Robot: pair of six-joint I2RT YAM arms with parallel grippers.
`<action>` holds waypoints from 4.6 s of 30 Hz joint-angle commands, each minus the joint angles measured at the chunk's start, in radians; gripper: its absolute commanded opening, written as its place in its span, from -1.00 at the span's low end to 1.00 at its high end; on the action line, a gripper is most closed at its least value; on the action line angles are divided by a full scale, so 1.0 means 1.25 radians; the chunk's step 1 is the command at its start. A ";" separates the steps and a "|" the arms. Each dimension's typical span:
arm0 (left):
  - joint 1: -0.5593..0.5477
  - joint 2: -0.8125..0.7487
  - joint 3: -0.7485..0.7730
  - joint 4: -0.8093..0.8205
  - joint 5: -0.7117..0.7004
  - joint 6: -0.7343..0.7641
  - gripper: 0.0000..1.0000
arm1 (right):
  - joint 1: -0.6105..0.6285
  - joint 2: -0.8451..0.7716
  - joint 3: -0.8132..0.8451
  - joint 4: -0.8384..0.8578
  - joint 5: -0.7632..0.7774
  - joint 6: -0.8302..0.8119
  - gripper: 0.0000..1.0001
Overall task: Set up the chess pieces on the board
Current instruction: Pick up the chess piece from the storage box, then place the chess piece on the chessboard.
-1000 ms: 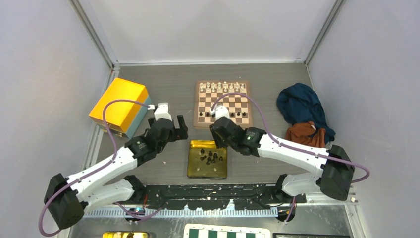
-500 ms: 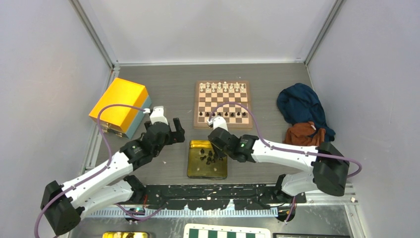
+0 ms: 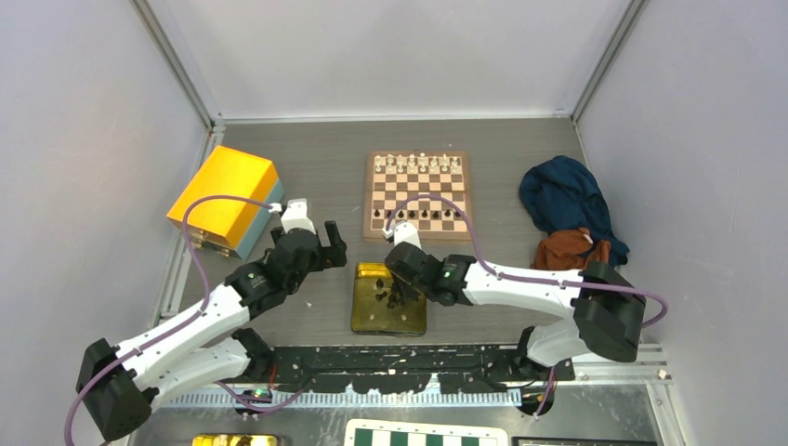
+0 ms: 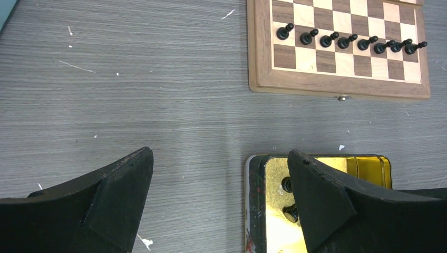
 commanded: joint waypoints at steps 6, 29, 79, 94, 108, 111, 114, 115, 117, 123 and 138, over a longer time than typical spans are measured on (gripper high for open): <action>-0.003 -0.016 -0.002 0.021 -0.028 -0.008 0.98 | 0.009 0.022 -0.002 0.044 -0.007 0.025 -0.20; -0.003 -0.022 -0.006 0.025 -0.023 -0.016 0.98 | 0.010 0.041 -0.030 0.069 -0.015 0.036 -0.39; -0.002 0.030 0.018 0.046 -0.020 -0.002 0.97 | 0.020 -0.070 0.158 -0.084 0.095 -0.040 -0.98; -0.002 0.037 0.036 0.052 -0.019 0.003 0.97 | -0.132 0.045 0.324 -0.132 0.074 -0.064 -0.98; -0.003 0.074 0.052 0.073 -0.017 0.006 0.97 | -0.297 0.172 0.368 -0.111 -0.044 -0.075 -0.98; -0.003 0.077 0.053 0.076 -0.016 0.006 0.97 | -0.313 0.187 0.368 -0.105 -0.052 -0.074 -0.97; -0.003 0.081 0.052 0.082 -0.016 0.008 0.97 | -0.327 0.199 0.368 -0.100 -0.059 -0.073 -0.98; -0.003 0.084 0.052 0.083 -0.016 0.008 0.97 | -0.333 0.202 0.366 -0.099 -0.060 -0.073 -0.98; -0.003 0.087 0.052 0.085 -0.017 0.008 0.98 | -0.342 0.206 0.365 -0.098 -0.065 -0.071 -0.98; -0.002 0.098 0.052 0.094 -0.014 0.010 0.98 | -0.368 0.207 0.353 -0.093 -0.073 -0.071 -0.98; -0.003 0.120 0.058 0.105 -0.006 0.011 0.97 | -0.405 0.220 0.336 -0.086 -0.096 -0.072 -0.98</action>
